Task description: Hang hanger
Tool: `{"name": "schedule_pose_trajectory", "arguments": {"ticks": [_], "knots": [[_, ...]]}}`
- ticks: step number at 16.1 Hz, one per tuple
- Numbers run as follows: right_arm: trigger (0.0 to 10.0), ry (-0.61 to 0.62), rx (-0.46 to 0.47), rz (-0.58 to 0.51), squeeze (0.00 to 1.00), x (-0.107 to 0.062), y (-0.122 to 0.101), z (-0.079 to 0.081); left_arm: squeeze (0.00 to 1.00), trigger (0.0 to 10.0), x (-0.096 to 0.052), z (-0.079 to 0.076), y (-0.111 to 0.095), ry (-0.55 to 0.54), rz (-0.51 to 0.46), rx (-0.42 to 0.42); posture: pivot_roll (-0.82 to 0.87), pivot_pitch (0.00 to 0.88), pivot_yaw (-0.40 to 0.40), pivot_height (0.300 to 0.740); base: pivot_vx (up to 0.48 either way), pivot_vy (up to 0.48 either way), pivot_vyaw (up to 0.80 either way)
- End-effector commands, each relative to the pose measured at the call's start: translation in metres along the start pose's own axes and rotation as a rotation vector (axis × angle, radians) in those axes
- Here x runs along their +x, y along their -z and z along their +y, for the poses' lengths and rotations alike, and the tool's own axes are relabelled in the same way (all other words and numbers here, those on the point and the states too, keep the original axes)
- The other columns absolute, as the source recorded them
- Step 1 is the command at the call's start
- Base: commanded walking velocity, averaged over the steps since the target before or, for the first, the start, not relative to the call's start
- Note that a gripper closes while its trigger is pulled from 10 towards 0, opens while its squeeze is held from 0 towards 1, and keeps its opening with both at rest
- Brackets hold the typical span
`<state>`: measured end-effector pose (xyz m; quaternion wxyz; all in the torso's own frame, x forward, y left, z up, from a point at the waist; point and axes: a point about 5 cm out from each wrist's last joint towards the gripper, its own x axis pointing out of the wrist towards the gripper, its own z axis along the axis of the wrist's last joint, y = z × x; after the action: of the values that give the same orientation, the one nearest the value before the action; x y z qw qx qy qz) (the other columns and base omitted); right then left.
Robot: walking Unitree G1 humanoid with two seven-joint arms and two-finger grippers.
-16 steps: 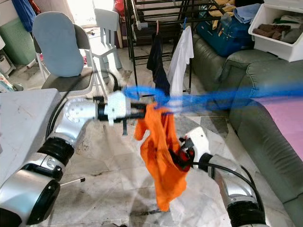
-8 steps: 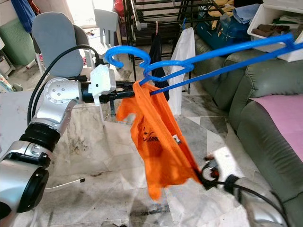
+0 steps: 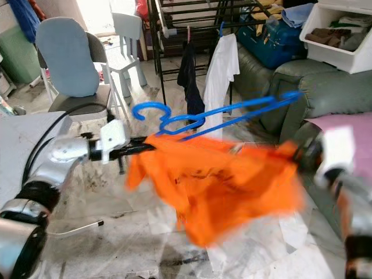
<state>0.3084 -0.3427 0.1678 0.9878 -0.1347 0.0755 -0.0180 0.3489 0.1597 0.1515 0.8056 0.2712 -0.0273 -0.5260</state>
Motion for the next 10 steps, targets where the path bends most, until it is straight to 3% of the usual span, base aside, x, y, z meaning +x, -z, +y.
{"name": "schedule_pose_trajectory", "arguments": {"ticks": [1, 4, 6, 10], "knots": [[10.0, 0.157, -0.031, -0.034, 0.00, -0.006, -0.016, -0.033, 0.00, 0.0, -0.022, 0.002, 0.016, -0.077, 0.067, -0.035, -0.21, 0.000, 0.044, 0.740, 0.000, 0.000, 0.00], [10.0, 0.231, -0.066, -0.140, 0.00, 0.002, -0.054, -0.046, 0.00, 0.0, -0.024, -0.017, 0.036, -0.021, 0.153, -0.040, -0.22, 0.000, 0.037, 0.740, 0.000, 0.000, 0.00], [10.0, 0.226, -0.077, -0.180, 0.00, 0.007, -0.067, -0.044, 0.00, 0.0, -0.021, -0.022, 0.039, -0.006, 0.182, -0.012, -0.23, 0.000, 0.035, 0.740, 0.000, 0.000, 0.00], [10.0, 0.200, -0.074, -0.199, 0.00, 0.012, -0.070, -0.034, 0.00, 0.0, -0.007, -0.026, 0.043, -0.018, 0.238, -0.013, -0.23, 0.000, 0.033, 0.740, 0.000, 0.000, 0.00]]}}
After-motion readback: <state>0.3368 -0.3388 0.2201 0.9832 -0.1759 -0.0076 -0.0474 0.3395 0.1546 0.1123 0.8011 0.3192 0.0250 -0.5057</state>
